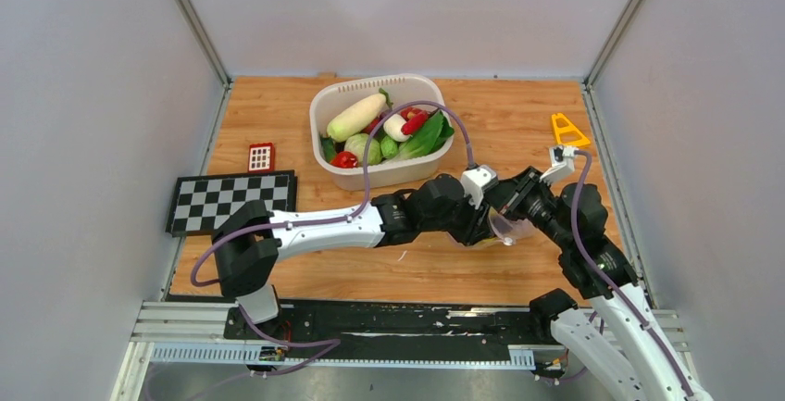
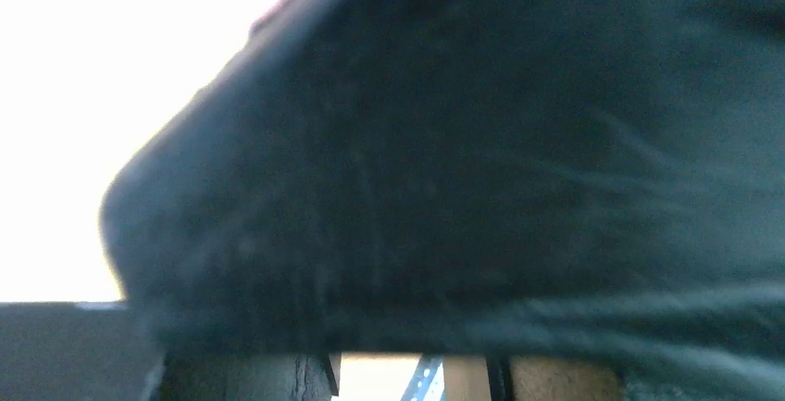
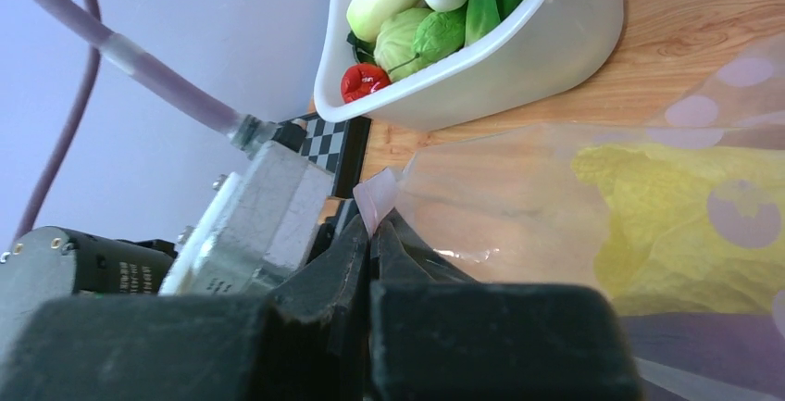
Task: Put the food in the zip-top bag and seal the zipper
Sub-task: Place the fake vegetable in the zipper food storage bag.
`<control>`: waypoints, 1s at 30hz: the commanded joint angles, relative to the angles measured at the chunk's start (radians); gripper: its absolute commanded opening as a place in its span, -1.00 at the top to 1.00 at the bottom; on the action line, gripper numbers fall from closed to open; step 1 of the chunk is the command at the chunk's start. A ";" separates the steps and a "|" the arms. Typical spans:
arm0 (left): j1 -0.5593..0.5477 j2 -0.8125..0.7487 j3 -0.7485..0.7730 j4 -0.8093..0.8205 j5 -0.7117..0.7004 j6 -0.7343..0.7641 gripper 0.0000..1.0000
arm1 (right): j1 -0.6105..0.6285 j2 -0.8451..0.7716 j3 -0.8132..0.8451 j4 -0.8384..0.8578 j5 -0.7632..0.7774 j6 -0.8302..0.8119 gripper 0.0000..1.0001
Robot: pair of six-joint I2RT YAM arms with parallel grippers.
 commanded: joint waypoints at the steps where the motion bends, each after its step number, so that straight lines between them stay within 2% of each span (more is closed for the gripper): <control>1: -0.005 0.046 0.034 0.128 0.056 -0.033 0.24 | -0.001 -0.026 0.008 0.050 0.032 0.027 1.00; 2: -0.005 0.052 0.029 0.137 0.061 -0.034 0.19 | -0.001 -0.031 0.006 0.048 0.037 0.027 1.00; 6: -0.005 0.023 -0.008 0.139 0.042 -0.034 -0.25 | -0.001 -0.034 0.005 0.040 0.051 0.025 1.00; 10: -0.005 -0.115 -0.033 0.077 -0.015 0.017 -0.56 | -0.001 -0.034 0.003 0.029 0.072 0.016 1.00; 13: -0.005 -0.208 -0.042 0.041 -0.042 0.050 -0.73 | -0.001 -0.029 0.003 0.029 0.085 0.011 1.00; 16: -0.006 -0.281 -0.047 -0.024 -0.052 0.071 -0.76 | -0.002 -0.019 0.009 0.033 0.085 0.006 1.00; 20: -0.005 -0.378 -0.111 -0.030 -0.059 0.067 -0.76 | -0.002 -0.011 0.018 0.028 0.090 -0.006 1.00; 26: -0.005 -0.477 -0.238 -0.132 -0.317 -0.048 -0.74 | -0.002 0.000 0.027 0.039 0.067 -0.010 1.00; 30: -0.005 -0.459 -0.298 -0.106 -0.339 -0.126 -0.73 | -0.002 0.004 0.032 0.044 0.049 -0.012 1.00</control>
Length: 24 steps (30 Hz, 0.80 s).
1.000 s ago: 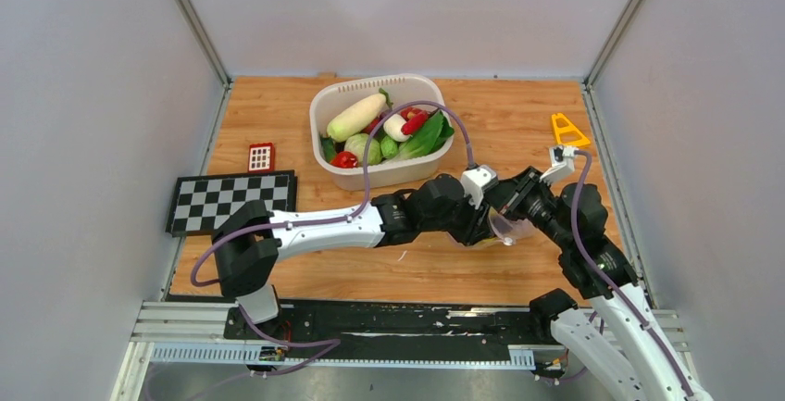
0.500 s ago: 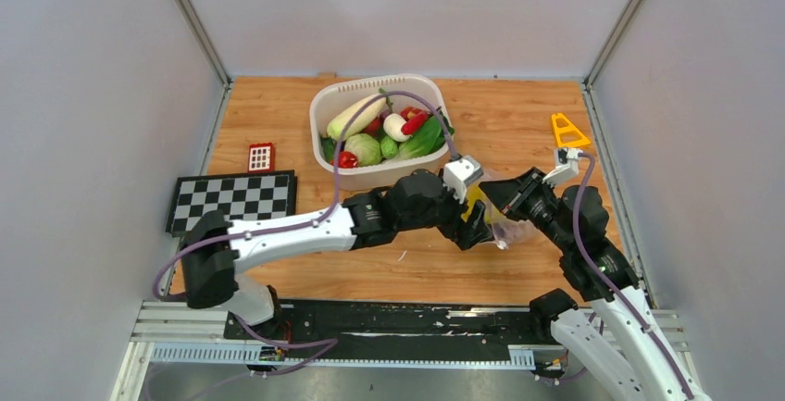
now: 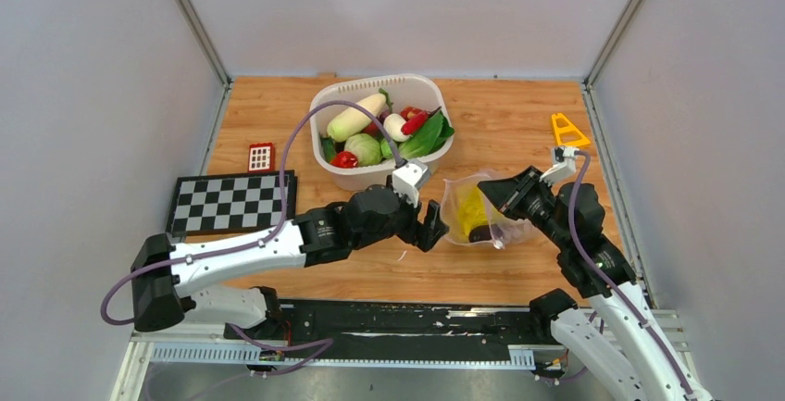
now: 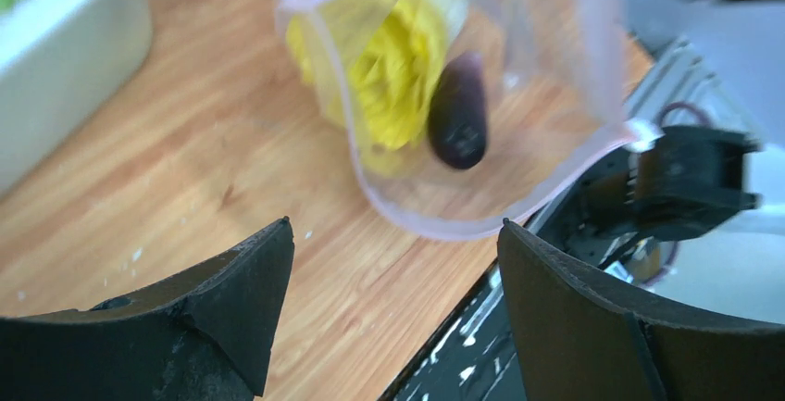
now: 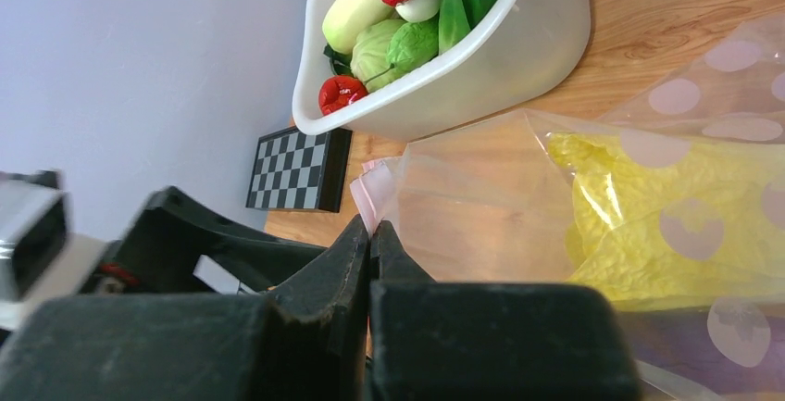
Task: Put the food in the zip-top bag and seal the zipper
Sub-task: Place the fake vegetable in the zipper food storage bag, then adjust the zipper food storage bag at the center of the board.
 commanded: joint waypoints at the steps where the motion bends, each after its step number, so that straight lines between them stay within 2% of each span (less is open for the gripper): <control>1: -0.005 0.024 -0.045 0.004 -0.089 -0.100 -0.71 | 0.002 0.003 0.040 0.055 -0.019 -0.013 1.00; 6: -0.006 0.123 0.000 0.029 -0.104 -0.082 -0.62 | 0.001 0.013 0.050 0.050 -0.050 -0.032 1.00; 8: -0.005 0.160 0.022 0.049 -0.097 -0.077 -0.50 | 0.002 0.019 0.055 0.044 -0.069 -0.047 1.00; 12: 0.009 0.206 0.043 0.108 -0.054 -0.080 -0.02 | 0.002 0.033 0.093 -0.008 -0.091 -0.134 1.00; 16: 0.040 0.207 0.070 0.101 -0.068 -0.072 0.73 | 0.002 0.063 0.188 -0.142 -0.074 -0.309 1.00; 18: 0.060 0.178 0.087 0.095 -0.065 -0.056 1.00 | 0.001 0.092 0.260 -0.232 -0.060 -0.417 0.99; 24: 0.084 0.132 0.219 0.003 -0.063 0.062 1.00 | 0.002 0.194 0.485 -0.481 0.006 -0.664 0.93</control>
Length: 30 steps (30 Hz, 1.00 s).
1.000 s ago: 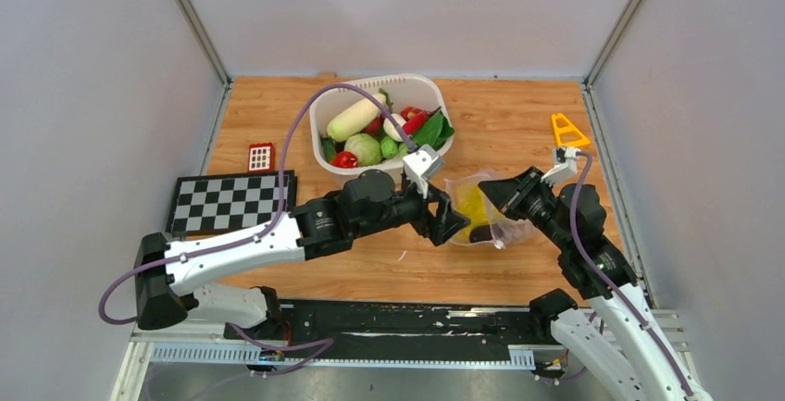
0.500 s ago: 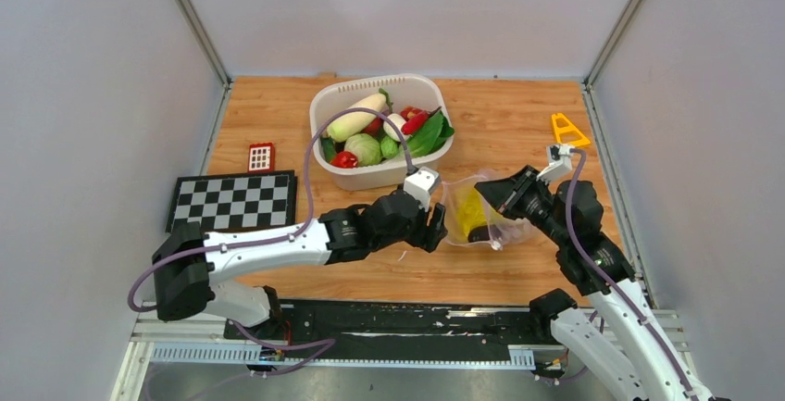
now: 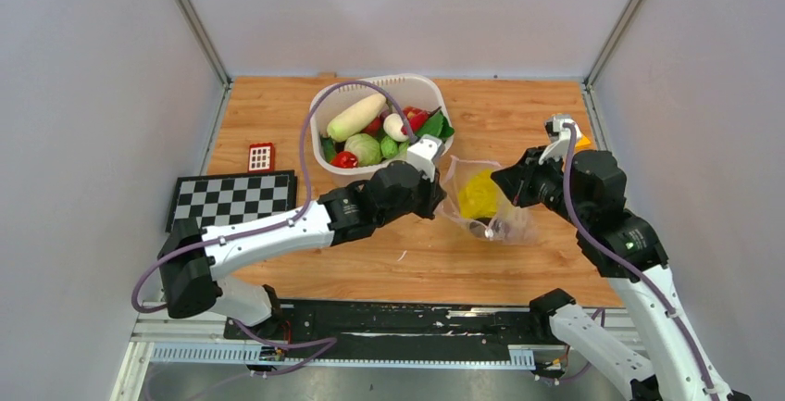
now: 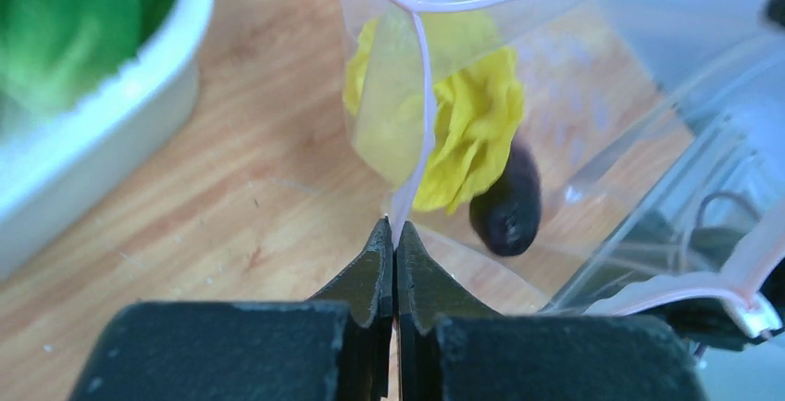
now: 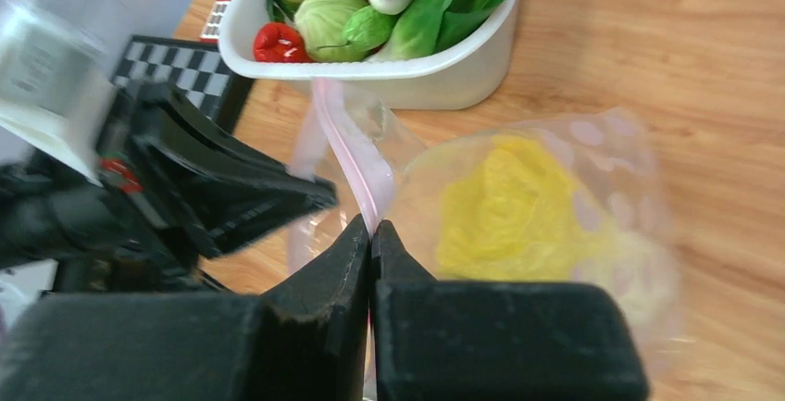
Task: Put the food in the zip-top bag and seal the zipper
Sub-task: Adjust the zipper food storage bag at the center of the board.
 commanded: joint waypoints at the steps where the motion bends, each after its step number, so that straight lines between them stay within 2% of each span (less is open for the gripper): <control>1: 0.019 -0.063 0.144 -0.034 -0.004 0.104 1.00 | 0.002 0.050 0.153 -0.188 0.046 -0.248 0.89; 4: 0.024 -0.048 0.192 -0.070 0.013 0.127 1.00 | 0.002 0.070 0.189 -0.245 0.062 -0.278 0.76; 6: 0.025 -0.042 0.198 -0.054 0.044 0.134 1.00 | 0.002 0.073 0.188 -0.251 0.063 -0.286 0.57; 11: 0.025 -0.020 0.230 -0.040 0.107 0.142 1.00 | 0.001 0.095 0.187 -0.226 0.059 -0.270 0.44; 13: 0.024 -0.016 0.237 -0.037 0.119 0.146 1.00 | 0.002 0.106 0.198 -0.209 0.083 -0.258 0.33; 17: 0.025 -0.017 0.248 -0.047 0.119 0.155 1.00 | 0.002 0.139 0.245 -0.190 0.110 -0.258 0.27; 18: 0.025 -0.019 0.248 -0.048 0.119 0.156 1.00 | 0.002 0.150 0.256 -0.186 0.107 -0.261 0.36; 22: 0.025 -0.023 0.251 -0.063 0.083 0.167 1.00 | 0.002 0.189 0.291 -0.185 0.058 -0.267 0.98; 26: 0.041 -0.020 0.262 -0.115 0.014 0.180 0.99 | 0.002 0.162 0.276 -0.159 0.103 -0.223 1.00; 28: 0.073 -0.023 0.263 -0.122 0.018 0.178 0.89 | 0.002 0.151 0.266 -0.157 0.138 -0.189 1.00; 29: 0.089 -0.026 0.262 -0.116 0.032 0.179 0.77 | 0.002 0.146 0.260 -0.154 0.145 -0.175 1.00; 30: 0.105 -0.027 0.262 -0.109 0.050 0.180 0.49 | 0.002 0.142 0.252 -0.148 0.147 -0.157 1.00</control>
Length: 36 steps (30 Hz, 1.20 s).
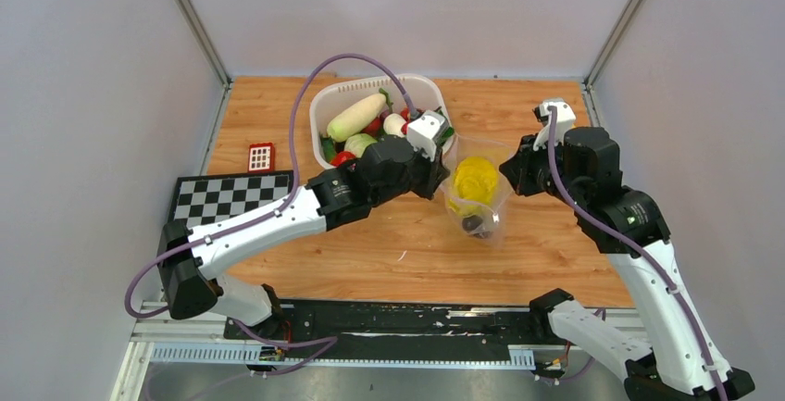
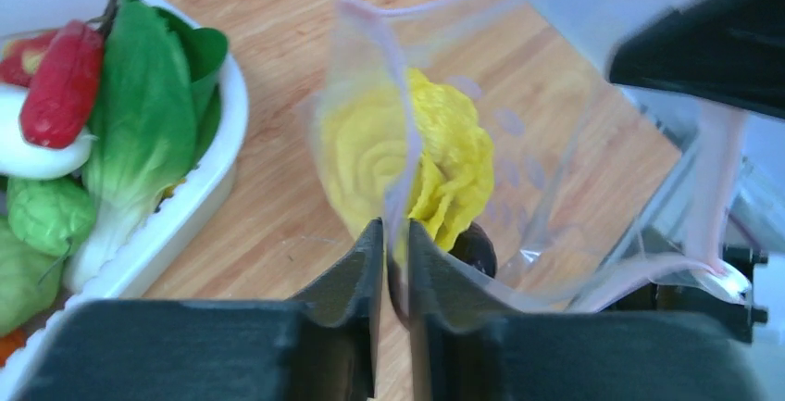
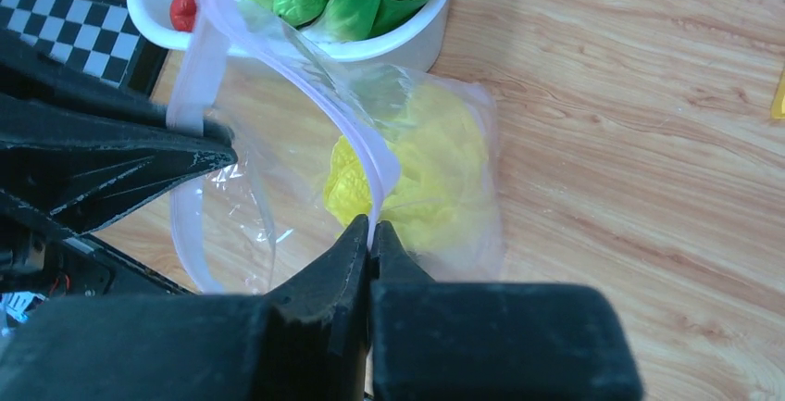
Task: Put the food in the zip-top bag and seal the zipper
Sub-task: Adjust the zipper food storage bag at the center of the board, then pick up the fake vegetable from the bin.
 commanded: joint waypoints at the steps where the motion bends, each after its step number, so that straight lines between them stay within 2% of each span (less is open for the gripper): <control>1: 0.068 -0.020 0.045 0.018 0.013 0.026 0.18 | 0.002 -0.039 -0.006 0.081 0.050 0.087 1.00; 7: 0.096 0.011 0.103 -0.024 0.115 0.077 -0.43 | 0.002 -0.065 -0.086 0.181 0.041 0.203 1.00; 11: 0.105 -0.043 0.062 -0.045 0.113 0.089 -0.78 | 0.002 -0.064 -0.116 0.222 0.061 0.237 1.00; 14: 0.140 -0.115 0.013 -0.046 0.111 0.100 -0.92 | 0.002 -0.059 -0.128 0.247 0.061 0.248 1.00; 18: 0.191 -0.162 0.003 -0.062 0.150 0.147 -1.00 | 0.002 -0.057 -0.134 0.266 0.051 0.254 1.00; 21: 0.213 -0.163 0.017 -0.064 0.237 0.178 -1.00 | 0.002 -0.057 -0.140 0.273 0.048 0.255 1.00; 26: 0.259 -0.132 0.033 -0.053 0.131 0.136 -1.00 | 0.002 -0.063 -0.149 0.279 0.036 0.259 1.00; 28: 0.318 -0.093 0.044 -0.043 0.170 0.143 -1.00 | 0.002 -0.065 -0.150 0.280 0.031 0.259 1.00; 30: 0.386 -0.018 0.081 -0.046 0.284 0.172 -1.00 | 0.002 -0.067 -0.152 0.281 0.020 0.260 1.00; 36: 0.455 0.172 0.232 -0.100 0.304 0.253 -0.99 | 0.002 -0.074 -0.160 0.299 -0.022 0.265 1.00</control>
